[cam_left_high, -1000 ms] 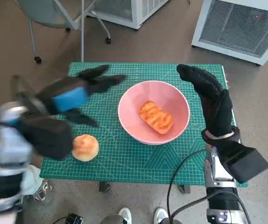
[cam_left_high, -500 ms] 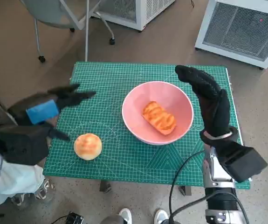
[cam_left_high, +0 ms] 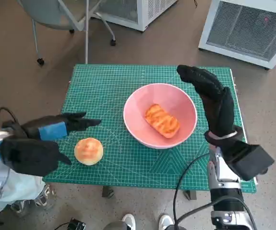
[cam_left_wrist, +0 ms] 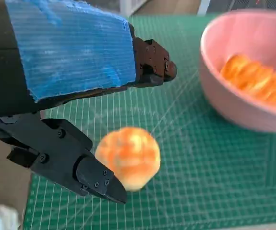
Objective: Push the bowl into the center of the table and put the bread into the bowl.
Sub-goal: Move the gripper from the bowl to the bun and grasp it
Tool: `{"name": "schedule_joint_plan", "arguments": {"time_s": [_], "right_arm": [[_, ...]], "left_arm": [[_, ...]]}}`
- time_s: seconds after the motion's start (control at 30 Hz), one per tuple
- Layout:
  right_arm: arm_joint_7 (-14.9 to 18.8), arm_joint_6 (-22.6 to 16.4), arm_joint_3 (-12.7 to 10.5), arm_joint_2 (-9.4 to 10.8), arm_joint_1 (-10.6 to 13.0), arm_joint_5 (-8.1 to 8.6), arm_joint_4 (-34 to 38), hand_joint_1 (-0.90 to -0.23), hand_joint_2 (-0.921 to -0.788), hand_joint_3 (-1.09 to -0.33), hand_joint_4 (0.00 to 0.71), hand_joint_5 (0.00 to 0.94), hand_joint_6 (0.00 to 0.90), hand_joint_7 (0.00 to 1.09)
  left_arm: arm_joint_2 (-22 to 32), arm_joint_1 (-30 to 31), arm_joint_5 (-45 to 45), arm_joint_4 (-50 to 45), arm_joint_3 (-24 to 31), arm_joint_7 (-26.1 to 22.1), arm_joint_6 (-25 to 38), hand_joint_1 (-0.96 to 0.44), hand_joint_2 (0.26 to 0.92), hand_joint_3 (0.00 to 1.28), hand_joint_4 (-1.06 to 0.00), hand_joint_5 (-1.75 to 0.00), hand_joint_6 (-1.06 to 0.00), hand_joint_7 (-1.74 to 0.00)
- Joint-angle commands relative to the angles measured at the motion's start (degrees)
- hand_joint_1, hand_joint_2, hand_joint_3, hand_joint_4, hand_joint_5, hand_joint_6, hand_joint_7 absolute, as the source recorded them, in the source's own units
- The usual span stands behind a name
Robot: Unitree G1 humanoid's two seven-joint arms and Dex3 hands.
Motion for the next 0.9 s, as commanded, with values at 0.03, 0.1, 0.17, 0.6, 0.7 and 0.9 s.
{"name": "schedule_joint_plan", "arguments": {"time_s": [0.03, 0.1, 0.17, 0.6, 0.7, 0.9], "right_arm": [[1.1, -0.1, -0.1, -0.2, 0.0, 0.36, 1.4, -0.742, -0.921, -0.794, 0.132, 0.002, -0.001, 0.49], [1.4, -0.2, -0.1, -0.2, 0.0, 0.37, 1.5, -0.739, -0.921, -0.794, 0.131, 0.002, -0.001, 0.49], [1.5, -0.3, -0.1, -0.3, 0.0, 0.35, 1.5, -0.739, -0.921, -0.794, 0.130, 0.001, -0.001, 0.49], [2.0, 0.4, -0.3, -0.9, 0.5, 0.56, 0.4, -0.738, -0.921, -0.795, 0.129, 0.000, -0.001, 0.49], [1.8, 0.6, -0.3, -1.0, 0.7, 0.50, -0.2, -0.738, -0.921, -0.796, 0.127, 0.000, -0.001, 0.49], [1.4, 0.9, -0.2, -1.1, 1.1, 0.12, -0.8, -0.738, -0.921, -0.796, 0.125, 0.000, -0.001, 0.49]], "left_arm": [[-0.8, 1.9, 3.1, -2.3, -1.9, 2.2, 1.1, -0.17, 0.696, 0.00, -0.07, 0.00, -0.23, 0.00], [-1.6, 2.6, 5.2, -2.5, -3.3, 3.6, 1.3, -0.16, 0.696, 0.00, -0.08, -0.01, -0.24, 0.00], [-2.3, 2.9, 7.1, -2.3, -4.6, 4.7, 1.6, -0.16, 0.696, 0.00, -0.08, -0.01, -0.24, 0.00], [-8.3, 2.7, 19.7, 4.5, -11.9, 16.3, 1.8, -0.01, 0.731, 0.02, -0.37, -0.01, -0.55, -0.03], [-8.6, 2.9, 21.8, 5.7, -12.4, 19.9, -0.1, 0.05, 0.770, 0.04, -0.62, -0.02, -0.74, -0.06], [-7.8, 2.7, 23.2, 7.9, -12.3, 24.8, -5.4, -0.05, 0.892, 0.02, -0.83, -0.74, -0.71, -1.01]]}}
